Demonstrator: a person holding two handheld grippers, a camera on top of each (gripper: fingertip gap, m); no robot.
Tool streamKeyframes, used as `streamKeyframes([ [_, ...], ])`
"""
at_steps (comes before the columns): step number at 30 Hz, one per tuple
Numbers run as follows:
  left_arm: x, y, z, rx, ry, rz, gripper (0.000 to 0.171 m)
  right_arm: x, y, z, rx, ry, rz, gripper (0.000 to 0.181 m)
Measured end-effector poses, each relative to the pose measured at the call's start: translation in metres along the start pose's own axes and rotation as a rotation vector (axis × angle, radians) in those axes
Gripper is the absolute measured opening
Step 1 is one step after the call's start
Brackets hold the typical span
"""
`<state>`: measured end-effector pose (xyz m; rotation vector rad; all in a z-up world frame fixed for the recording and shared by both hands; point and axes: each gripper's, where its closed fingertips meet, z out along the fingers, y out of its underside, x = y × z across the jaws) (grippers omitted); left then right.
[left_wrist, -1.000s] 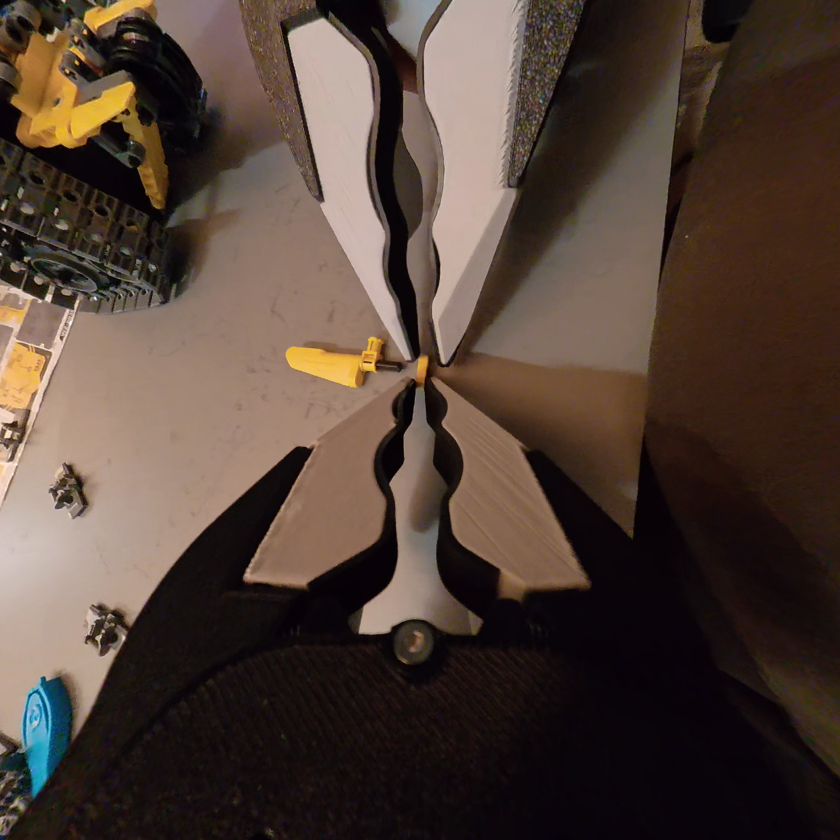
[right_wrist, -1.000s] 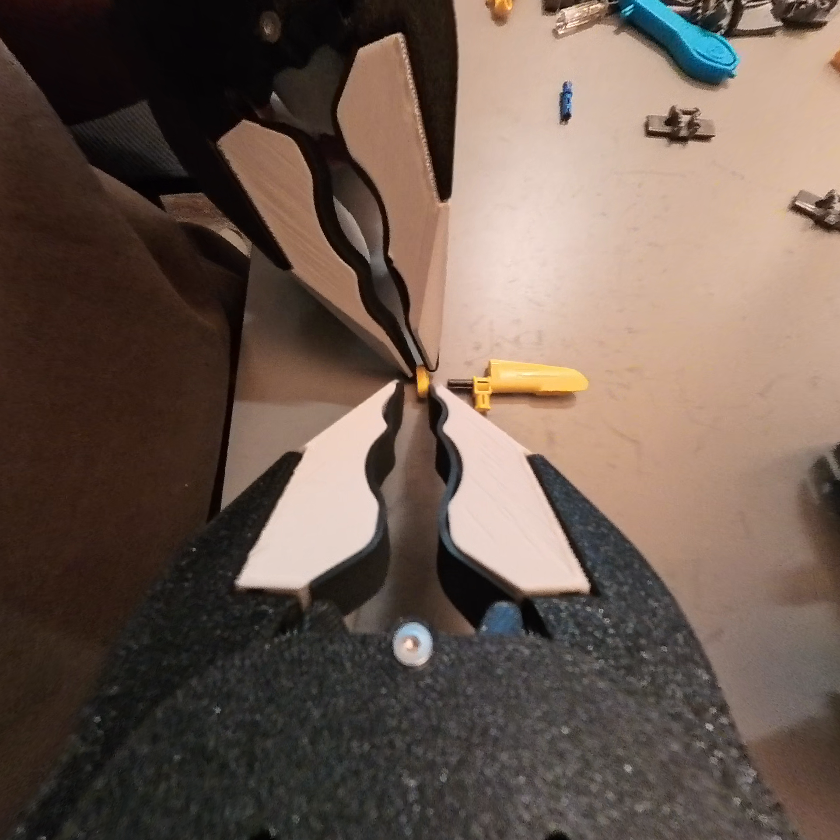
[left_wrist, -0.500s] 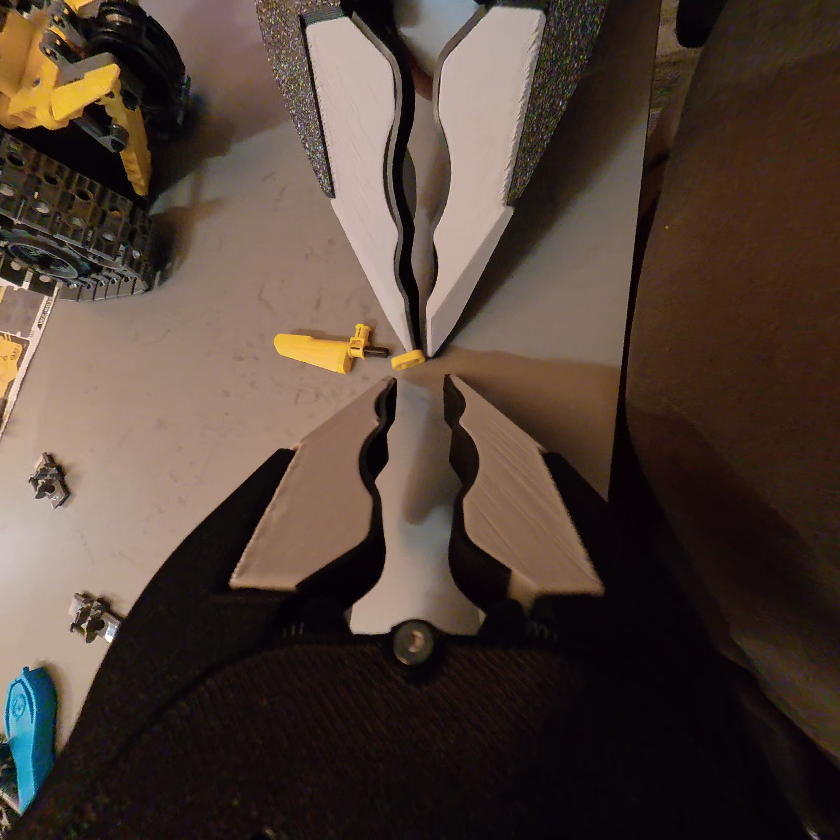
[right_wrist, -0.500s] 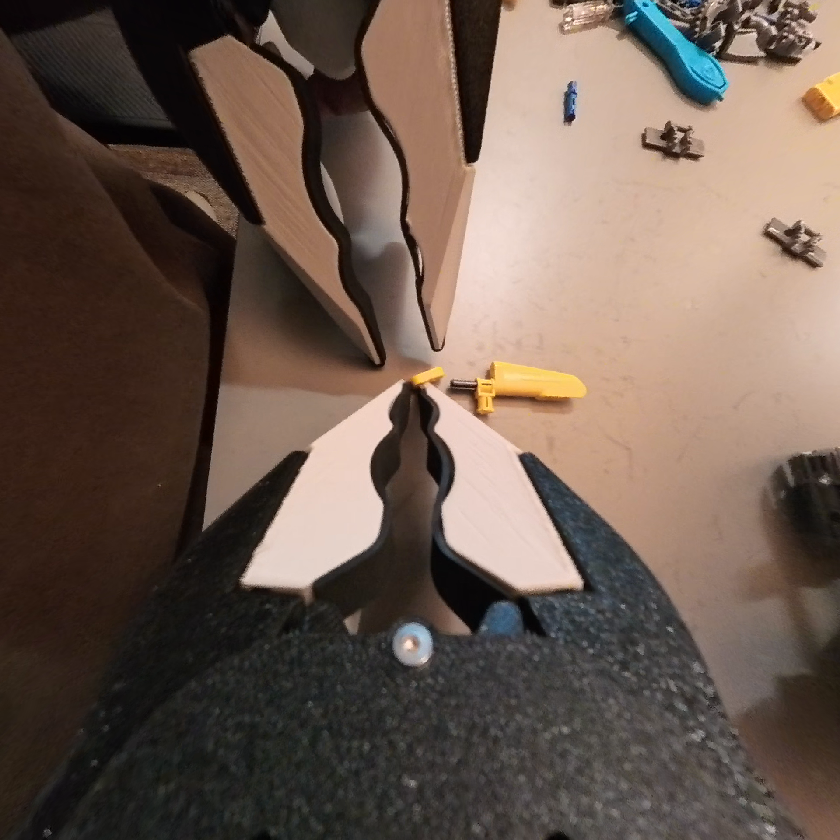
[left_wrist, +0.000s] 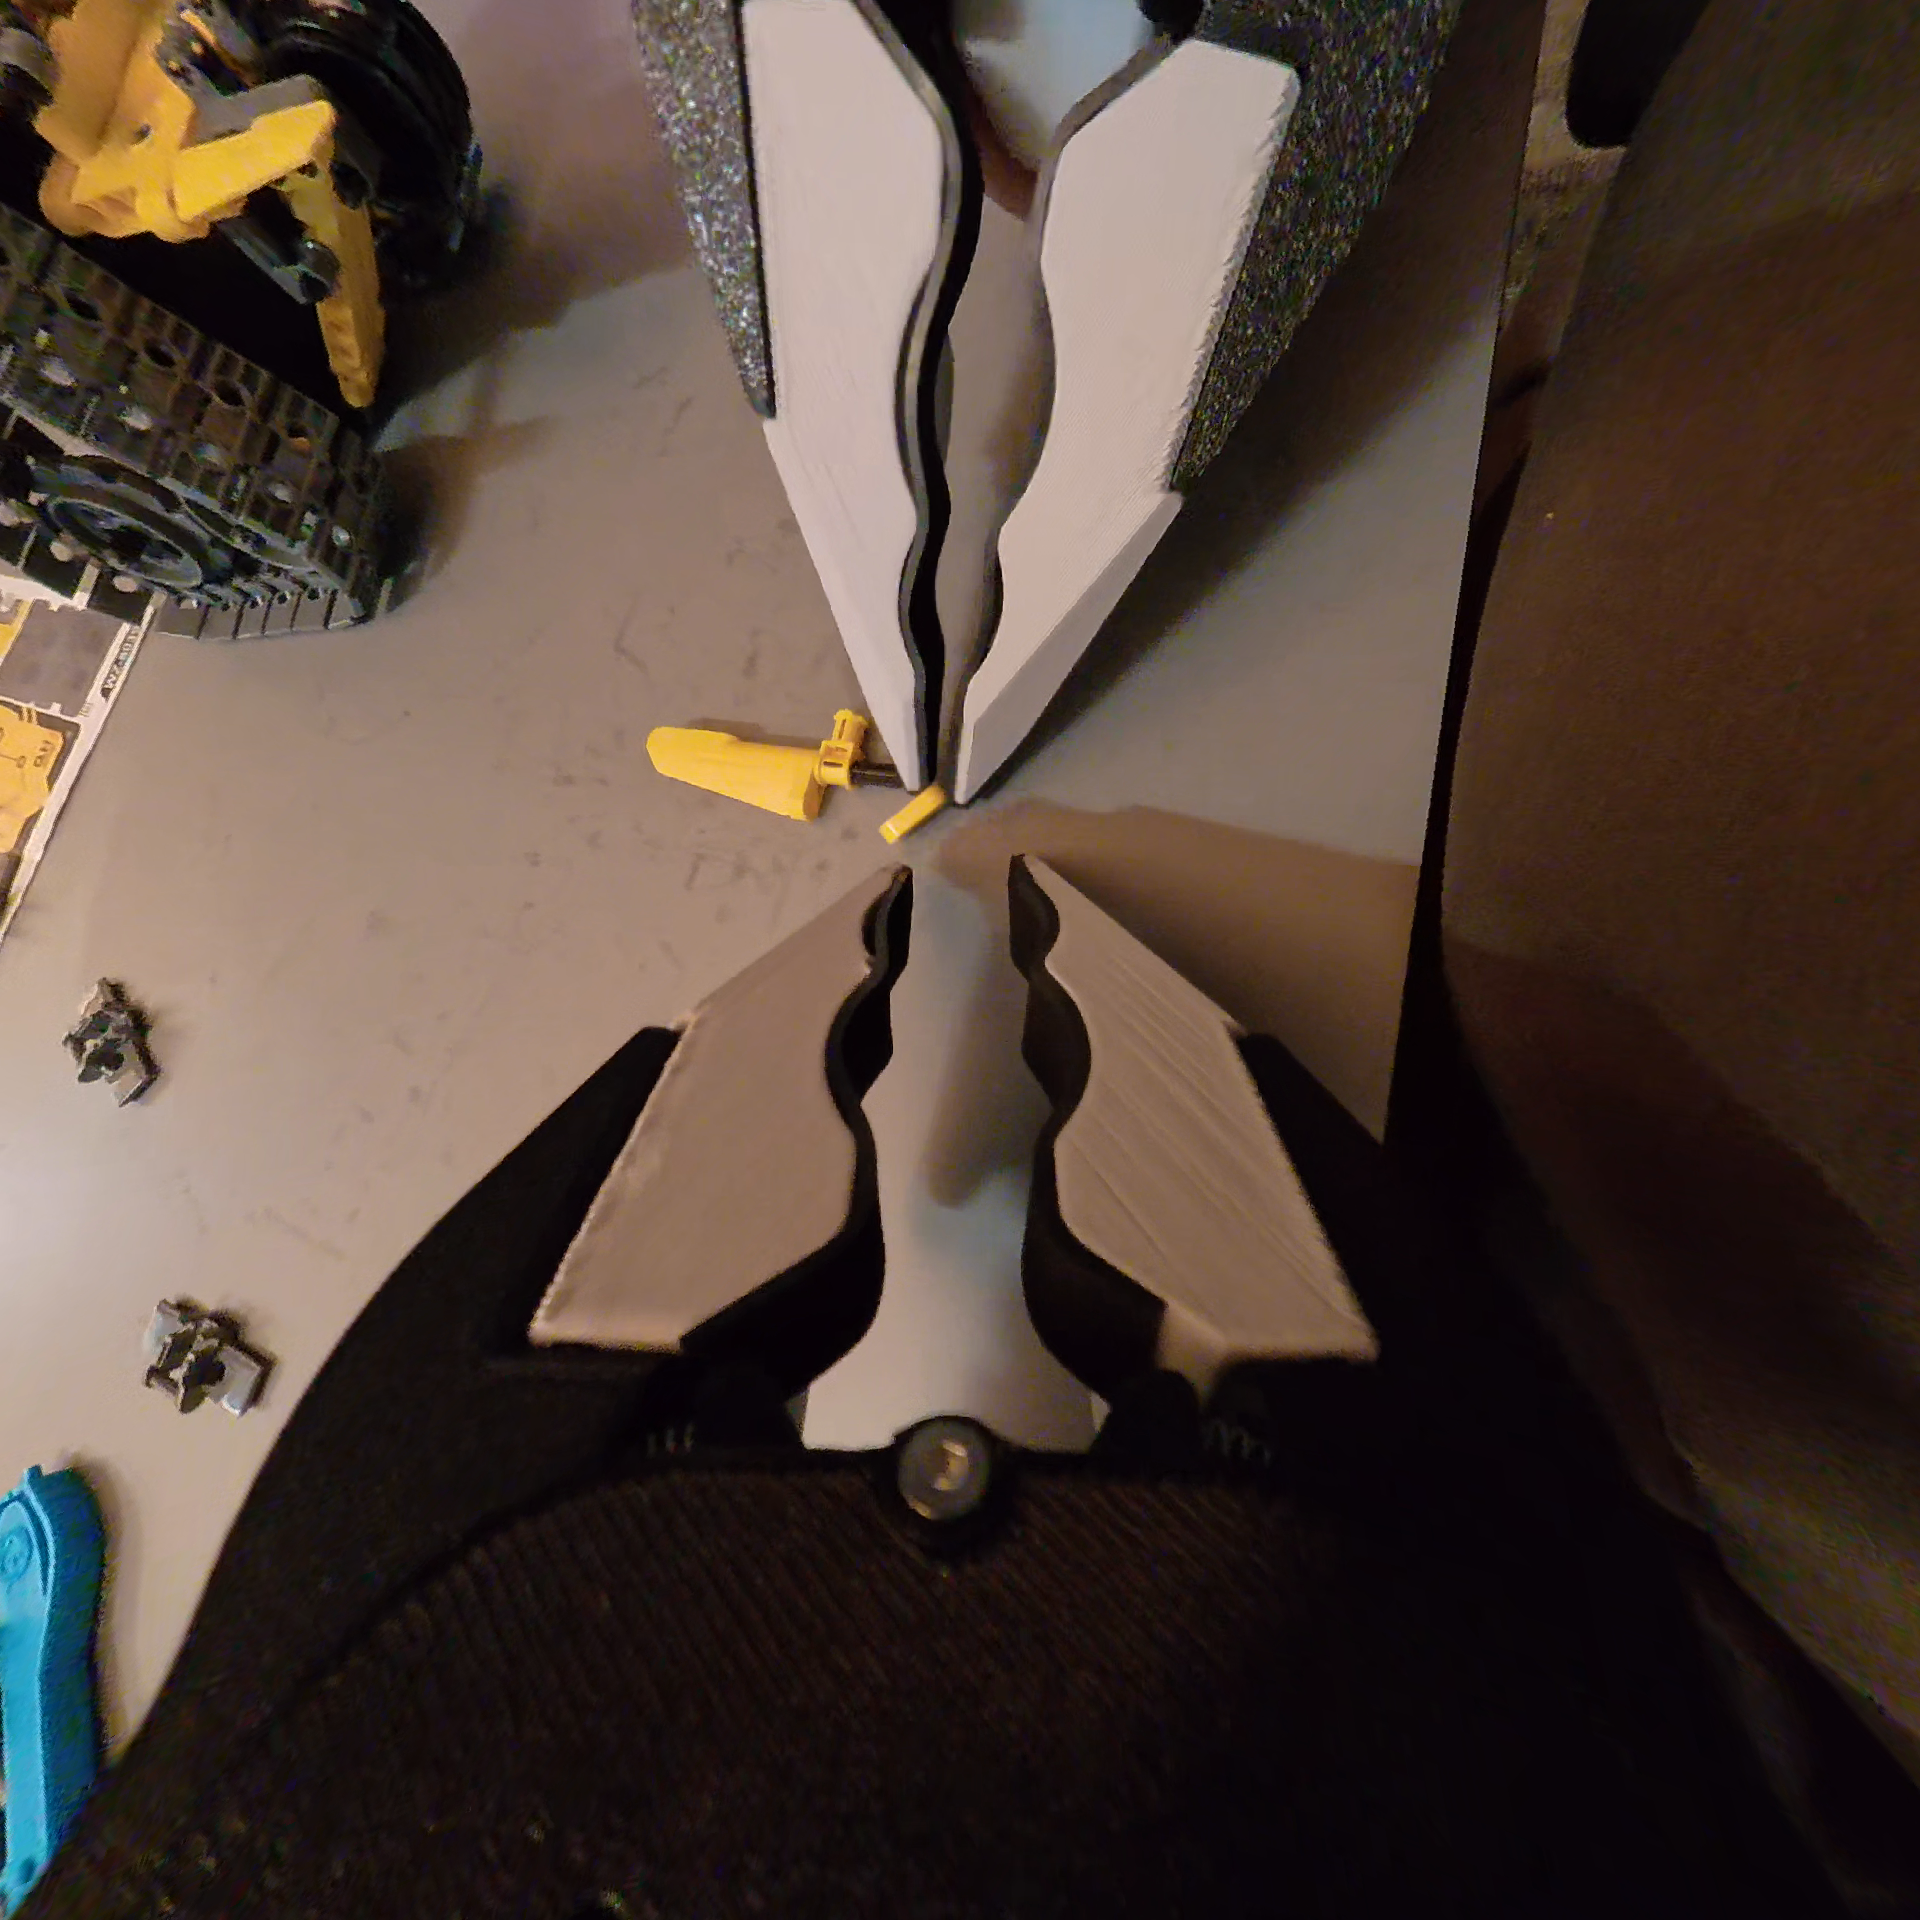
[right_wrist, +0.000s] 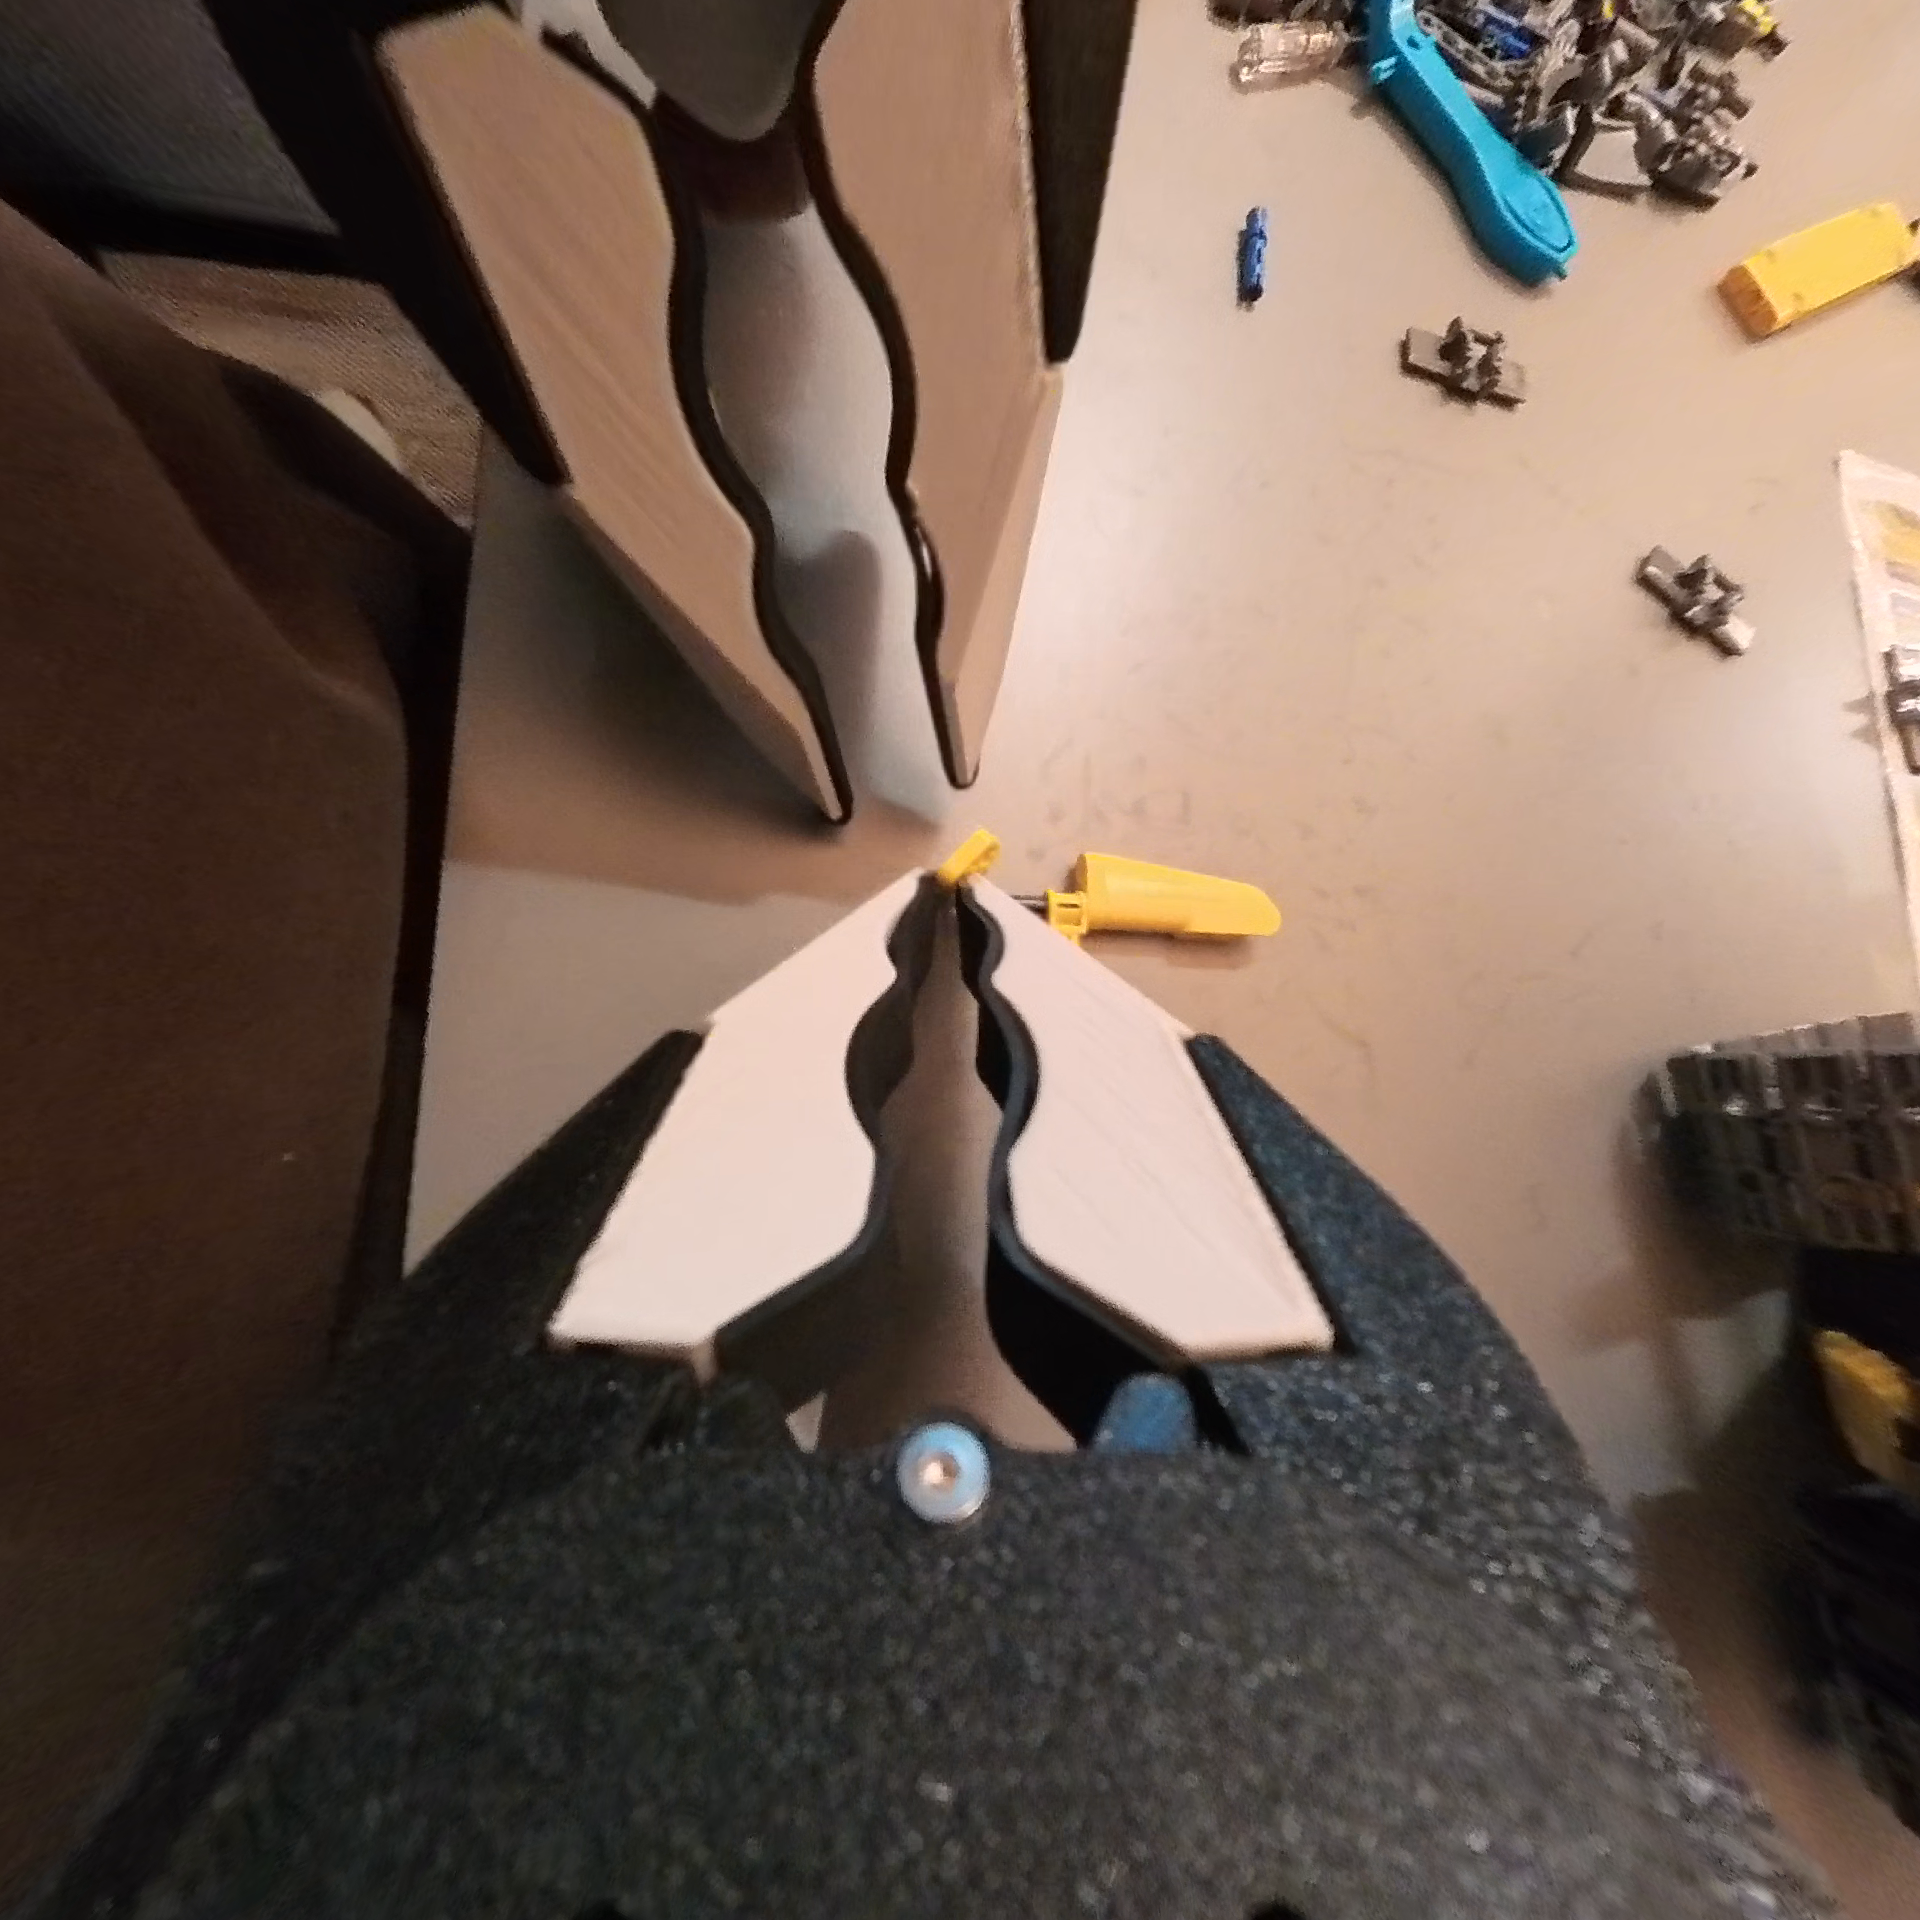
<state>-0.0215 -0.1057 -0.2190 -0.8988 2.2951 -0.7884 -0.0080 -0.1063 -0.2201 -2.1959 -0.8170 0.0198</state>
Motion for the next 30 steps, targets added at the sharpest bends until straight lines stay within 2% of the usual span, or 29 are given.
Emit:
streamKeyframes([
  [10,0.002,-0.003,0.000,0.023,0.008,-0.023,0.024,-0.004,0.004,-0.003,-0.076,0.067,-0.318,0.002],
  [14,0.002,-0.005,0.003,0.030,0.023,-0.027,0.027,-0.006,0.005,-0.007,-0.086,0.057,-0.353,0.007],
  [20,0.003,-0.006,0.009,0.028,0.044,-0.038,0.028,-0.002,0.006,-0.013,-0.054,0.039,-0.228,0.016],
  [26,0.007,-0.007,0.011,0.033,0.076,-0.057,0.020,0.011,0.005,-0.021,0.052,-0.059,0.031,0.027],
  [30,0.009,-0.007,0.010,0.031,0.079,-0.055,0.017,0.029,0.007,-0.018,0.064,-0.113,0.189,0.037],
])
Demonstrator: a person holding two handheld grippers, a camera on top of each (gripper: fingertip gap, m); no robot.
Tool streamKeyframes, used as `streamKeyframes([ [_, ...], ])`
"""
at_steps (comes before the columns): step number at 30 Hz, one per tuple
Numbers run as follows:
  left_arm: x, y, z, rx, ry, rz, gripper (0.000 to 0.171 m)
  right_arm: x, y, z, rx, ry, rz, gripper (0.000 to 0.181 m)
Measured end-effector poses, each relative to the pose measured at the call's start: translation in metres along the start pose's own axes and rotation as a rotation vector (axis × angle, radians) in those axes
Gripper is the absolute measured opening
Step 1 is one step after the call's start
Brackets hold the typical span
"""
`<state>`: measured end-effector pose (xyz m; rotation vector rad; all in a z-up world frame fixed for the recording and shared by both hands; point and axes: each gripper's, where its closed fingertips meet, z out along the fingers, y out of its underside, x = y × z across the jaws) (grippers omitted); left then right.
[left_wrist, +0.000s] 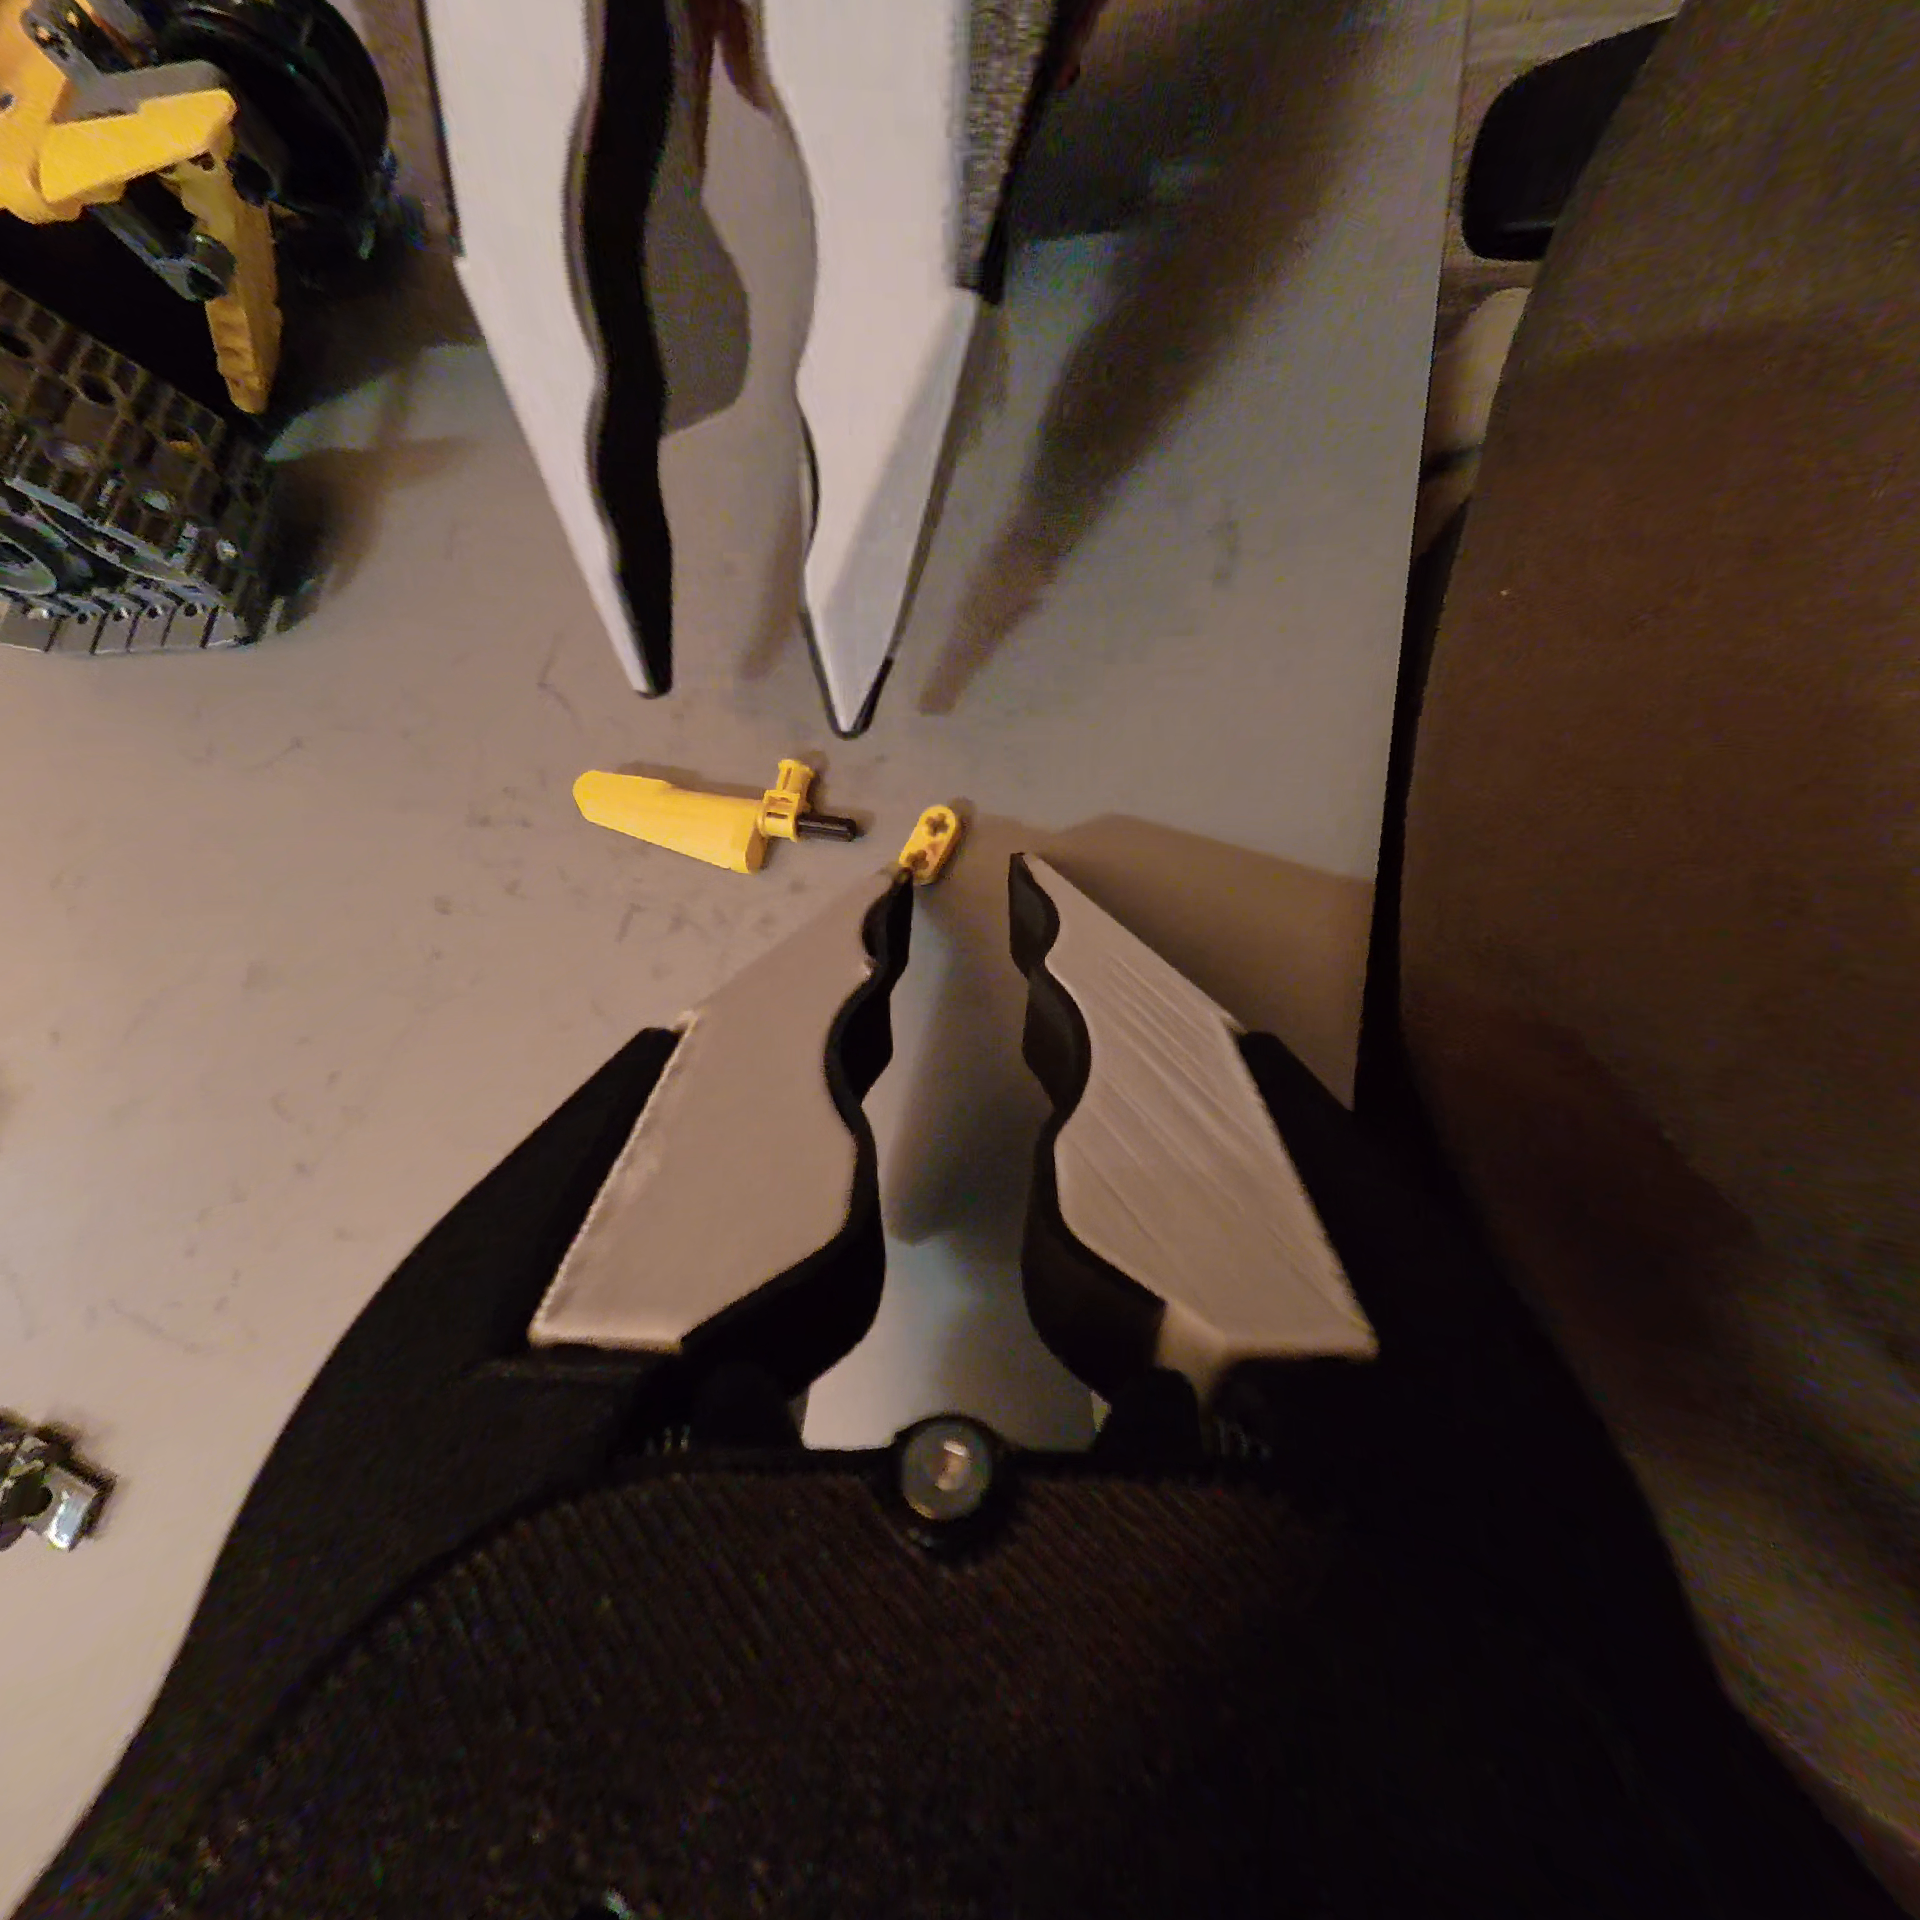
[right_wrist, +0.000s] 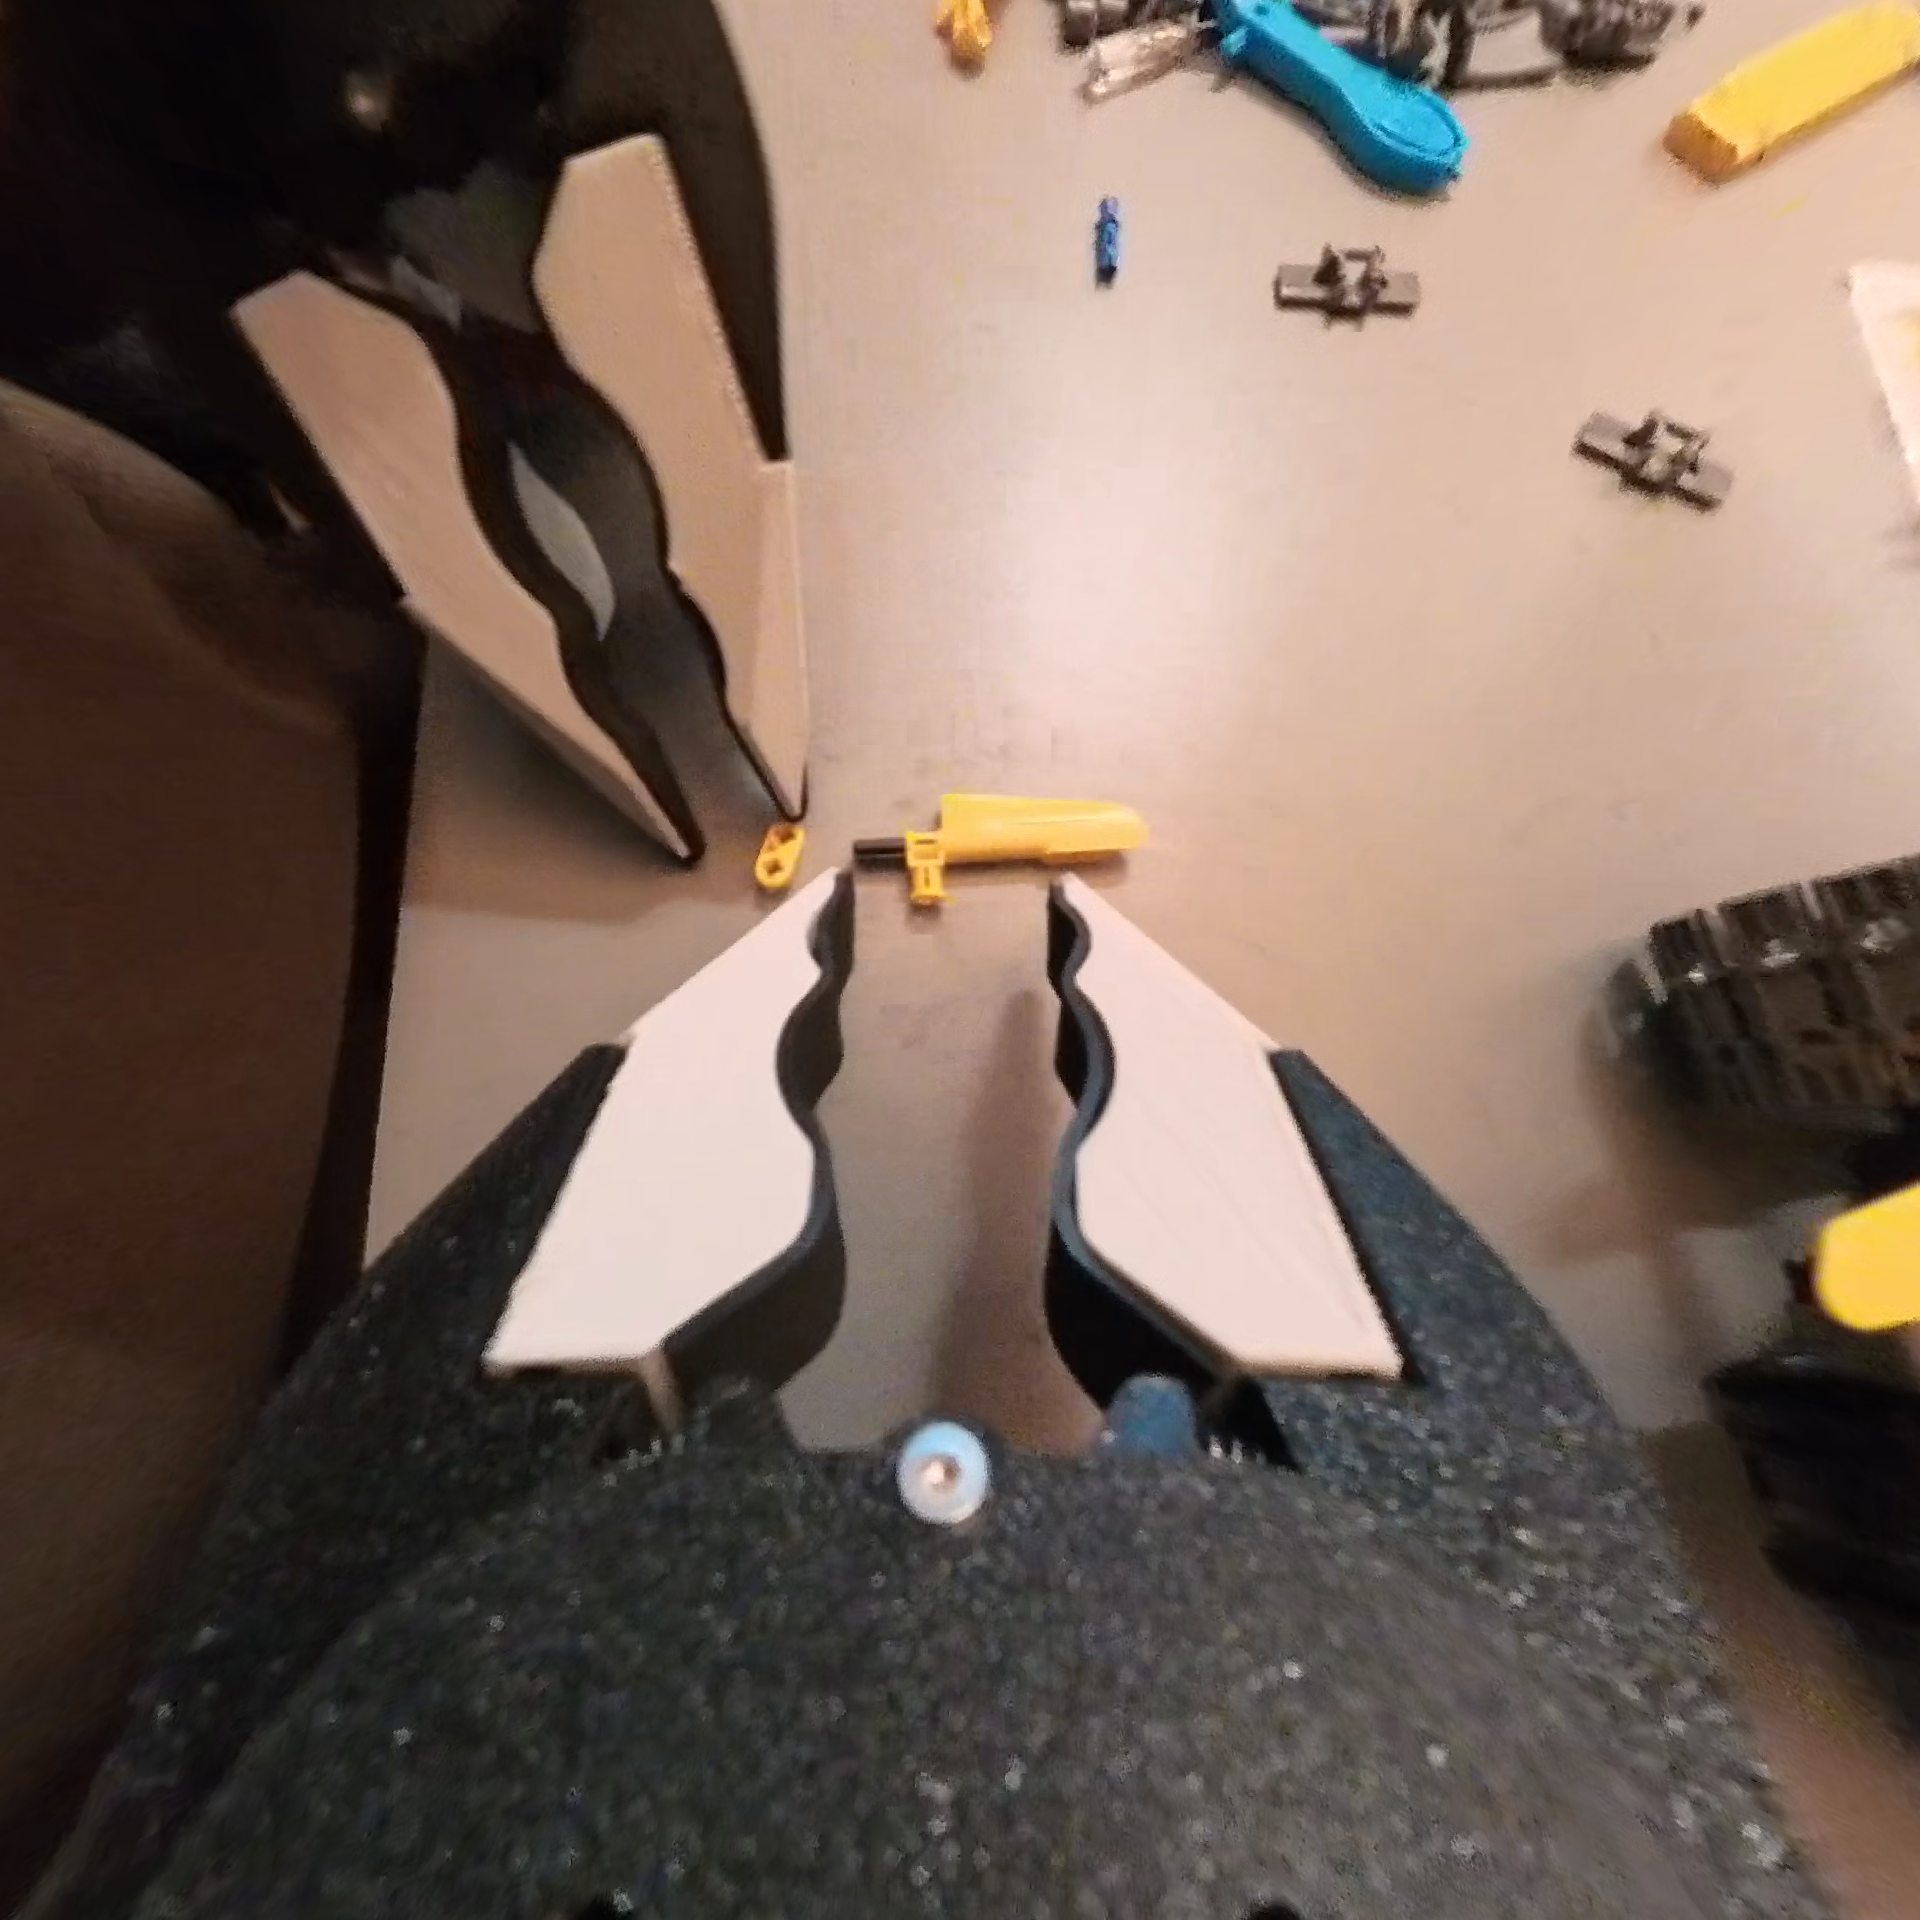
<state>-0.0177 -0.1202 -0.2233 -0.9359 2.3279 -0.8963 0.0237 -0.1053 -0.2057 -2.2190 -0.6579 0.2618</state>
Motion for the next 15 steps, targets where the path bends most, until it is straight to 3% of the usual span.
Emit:
streamKeyframes([
  [6,-0.008,-0.004,-0.006,0.043,-0.011,-0.060,0.019,0.014,-0.007,0.007,0.019,-0.016,0.074,0.041],
  [15,-0.063,0.003,0.005,-0.005,-0.099,-0.416,0.034,0.035,-0.005,-0.001,0.105,0.097,0.162,0.037],
])
